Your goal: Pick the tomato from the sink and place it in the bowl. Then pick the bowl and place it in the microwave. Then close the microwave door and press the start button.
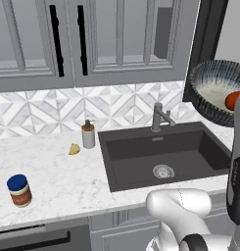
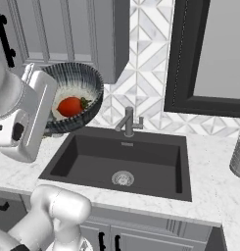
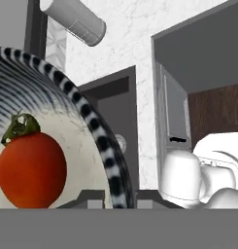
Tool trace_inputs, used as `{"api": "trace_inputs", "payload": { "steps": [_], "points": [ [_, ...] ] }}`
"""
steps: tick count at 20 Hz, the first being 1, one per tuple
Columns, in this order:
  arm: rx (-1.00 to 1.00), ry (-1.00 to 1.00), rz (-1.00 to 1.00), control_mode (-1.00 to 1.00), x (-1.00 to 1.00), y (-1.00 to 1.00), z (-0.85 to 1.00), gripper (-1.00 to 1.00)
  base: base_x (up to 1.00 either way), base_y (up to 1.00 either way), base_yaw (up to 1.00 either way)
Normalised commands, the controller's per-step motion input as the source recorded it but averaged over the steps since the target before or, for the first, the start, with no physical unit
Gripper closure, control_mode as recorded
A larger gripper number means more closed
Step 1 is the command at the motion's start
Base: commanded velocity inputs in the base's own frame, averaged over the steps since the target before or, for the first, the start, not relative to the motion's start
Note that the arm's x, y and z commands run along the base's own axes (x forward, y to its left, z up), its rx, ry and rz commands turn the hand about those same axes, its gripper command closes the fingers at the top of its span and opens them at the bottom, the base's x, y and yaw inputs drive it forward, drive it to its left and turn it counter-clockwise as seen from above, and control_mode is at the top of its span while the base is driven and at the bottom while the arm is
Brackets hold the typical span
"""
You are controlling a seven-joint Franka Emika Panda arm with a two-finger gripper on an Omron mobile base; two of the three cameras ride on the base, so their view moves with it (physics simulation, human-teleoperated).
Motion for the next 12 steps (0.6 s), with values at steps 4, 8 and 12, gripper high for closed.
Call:
{"api": "trace_inputs", "payload": {
  "steps": [4, 8, 12],
  "points": [
    [0.0, 0.0, 0.0, 1.0, 0.0, 0.0, 0.0, 1.0, -0.58, 0.2, 0.15],
    [0.0, 0.0, 0.0, 1.0, 0.0, 0.0, 0.0, 1.0, -0.89, 0.98, 0.35],
    [0.0, 0.0, 0.0, 1.0, 0.0, 0.0, 0.0, 1.0, -0.16, 0.9, 0.73]
  ]
}}
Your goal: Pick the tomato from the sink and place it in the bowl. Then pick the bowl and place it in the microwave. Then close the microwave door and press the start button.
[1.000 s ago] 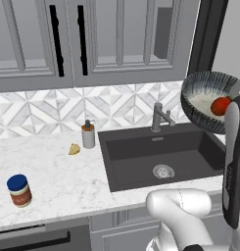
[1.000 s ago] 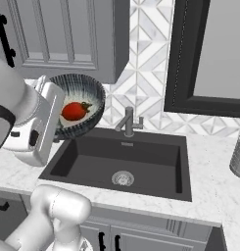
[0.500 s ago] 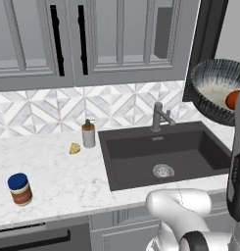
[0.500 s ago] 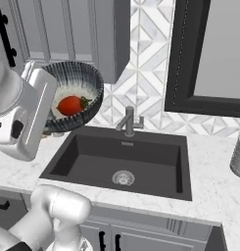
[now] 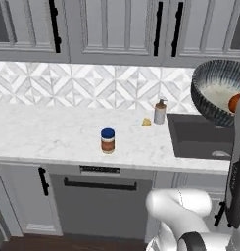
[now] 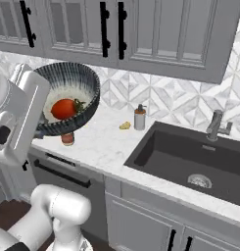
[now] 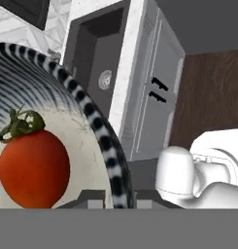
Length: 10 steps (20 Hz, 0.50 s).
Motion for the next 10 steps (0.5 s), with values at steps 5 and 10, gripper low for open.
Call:
{"api": "trace_inputs", "payload": {
  "steps": [5, 10],
  "points": [
    [0.0, 0.0, 0.0, 1.0, 0.0, 0.0, 0.0, 1.0, 0.0, 0.47, 0.91],
    [0.0, 0.0, 0.0, 1.0, 0.0, 0.0, 0.0, 1.0, 0.0, 0.26, 0.93]
  ]
}}
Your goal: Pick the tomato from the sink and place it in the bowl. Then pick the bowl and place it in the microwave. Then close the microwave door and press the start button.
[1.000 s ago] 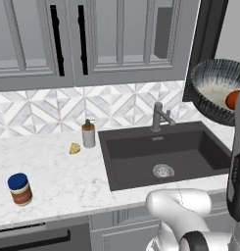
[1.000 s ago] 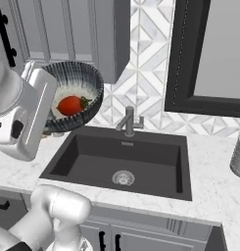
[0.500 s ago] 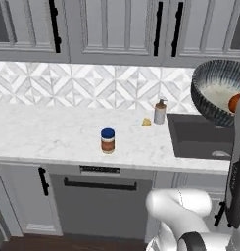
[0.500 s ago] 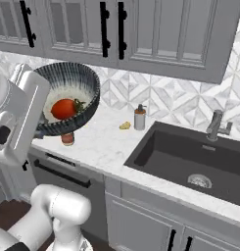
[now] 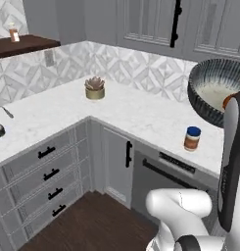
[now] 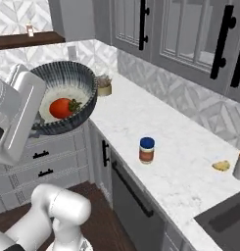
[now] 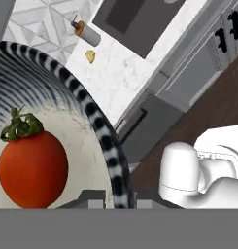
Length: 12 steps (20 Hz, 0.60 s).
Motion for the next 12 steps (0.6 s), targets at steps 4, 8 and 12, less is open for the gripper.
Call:
{"api": "trace_inputs", "payload": {
  "steps": [4, 8, 12],
  "points": [
    [0.0, 0.0, 0.0, 1.0, 0.0, 0.0, 0.0, 1.0, 0.0, 0.21, 0.94],
    [0.0, 0.0, 0.0, 1.0, 0.0, 0.0, 0.0, 1.0, 0.0, 0.18, 0.96],
    [0.0, 0.0, 0.0, 1.0, 0.0, 0.0, 0.0, 1.0, 0.0, 0.16, 0.96]
  ]
}}
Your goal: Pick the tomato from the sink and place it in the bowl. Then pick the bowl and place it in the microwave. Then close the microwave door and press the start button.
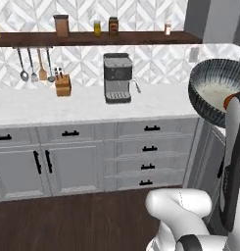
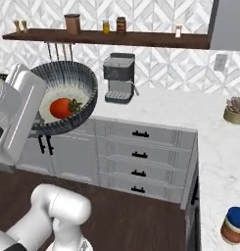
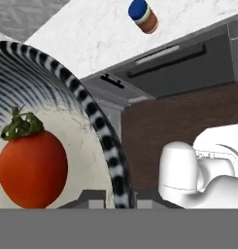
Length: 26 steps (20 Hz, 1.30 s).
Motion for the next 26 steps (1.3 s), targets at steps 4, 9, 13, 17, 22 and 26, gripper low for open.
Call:
{"api": "trace_inputs", "payload": {
  "steps": [4, 9, 13, 17, 22, 26],
  "points": [
    [0.0, 0.0, 0.0, 1.0, 0.0, 0.0, 0.0, 1.0, 0.0, 0.11, 0.97],
    [0.0, 0.0, 0.0, 1.0, 0.0, 0.0, 0.0, 1.0, 0.0, 0.02, 0.99],
    [0.0, 0.0, 0.0, 1.0, 0.0, 0.0, 0.0, 1.0, 0.0, 0.0, 1.0],
    [0.0, 0.0, 0.0, 1.0, 0.0, 0.0, 0.0, 1.0, 0.0, 0.0, 1.0],
    [0.0, 0.0, 0.0, 1.0, 0.0, 0.0, 0.0, 1.0, 0.47, 0.0, 0.92],
    [0.0, 0.0, 0.0, 1.0, 0.0, 0.0, 0.0, 1.0, 0.97, -0.04, 0.78]
  ]
}}
